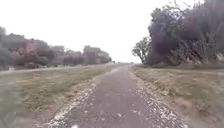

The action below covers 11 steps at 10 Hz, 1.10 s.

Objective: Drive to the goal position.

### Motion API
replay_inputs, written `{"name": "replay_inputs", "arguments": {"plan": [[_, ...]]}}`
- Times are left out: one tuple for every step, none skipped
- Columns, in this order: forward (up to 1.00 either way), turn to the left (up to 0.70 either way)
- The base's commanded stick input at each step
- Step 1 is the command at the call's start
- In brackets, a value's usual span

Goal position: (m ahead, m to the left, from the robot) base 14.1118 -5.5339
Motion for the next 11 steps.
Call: {"name": "replay_inputs", "arguments": {"plan": [[0.45,0.0],[0.45,0.0],[0.45,0.0],[0.45,0.0],[0.45,0.0],[0.45,0.0],[0.45,0.0],[0.45,0.0],[0.45,0.0],[0.45,0.0],[0.45,0.0]]}}
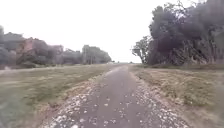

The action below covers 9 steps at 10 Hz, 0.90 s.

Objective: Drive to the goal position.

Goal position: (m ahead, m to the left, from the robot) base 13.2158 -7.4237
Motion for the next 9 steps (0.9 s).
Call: {"name": "replay_inputs", "arguments": {"plan": [[0.45,0.0],[0.45,0.0],[0.45,-0.11],[0.45,-0.18],[0.45,-0.22],[0.45,-0.24],[0.45,-0.25],[0.45,-0.27],[0.45,-0.27]]}}
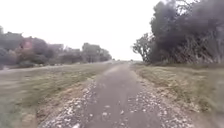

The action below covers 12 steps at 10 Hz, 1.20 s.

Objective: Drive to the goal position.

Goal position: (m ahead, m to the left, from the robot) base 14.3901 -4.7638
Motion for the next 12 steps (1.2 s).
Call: {"name": "replay_inputs", "arguments": {"plan": [[0.45,-0.24],[0.45,-0.19],[0.45,-0.14],[0.45,-0.09],[0.45,-0.04],[0.45,0.0],[0.45,0.0],[0.45,0.0],[0.45,0.0],[0.45,0.0],[0.45,0.0],[0.45,0.0]]}}
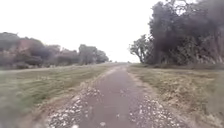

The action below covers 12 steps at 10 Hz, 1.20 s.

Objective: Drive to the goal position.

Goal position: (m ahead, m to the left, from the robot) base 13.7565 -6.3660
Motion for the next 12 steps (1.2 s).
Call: {"name": "replay_inputs", "arguments": {"plan": [[0.45,0.0],[0.45,0.0],[0.45,-0.05],[0.45,-0.14],[0.45,-0.25],[0.45,-0.27],[0.45,-0.27],[0.45,-0.27],[0.45,-0.27],[0.45,-0.27],[0.45,-0.27],[0.45,-0.21]]}}
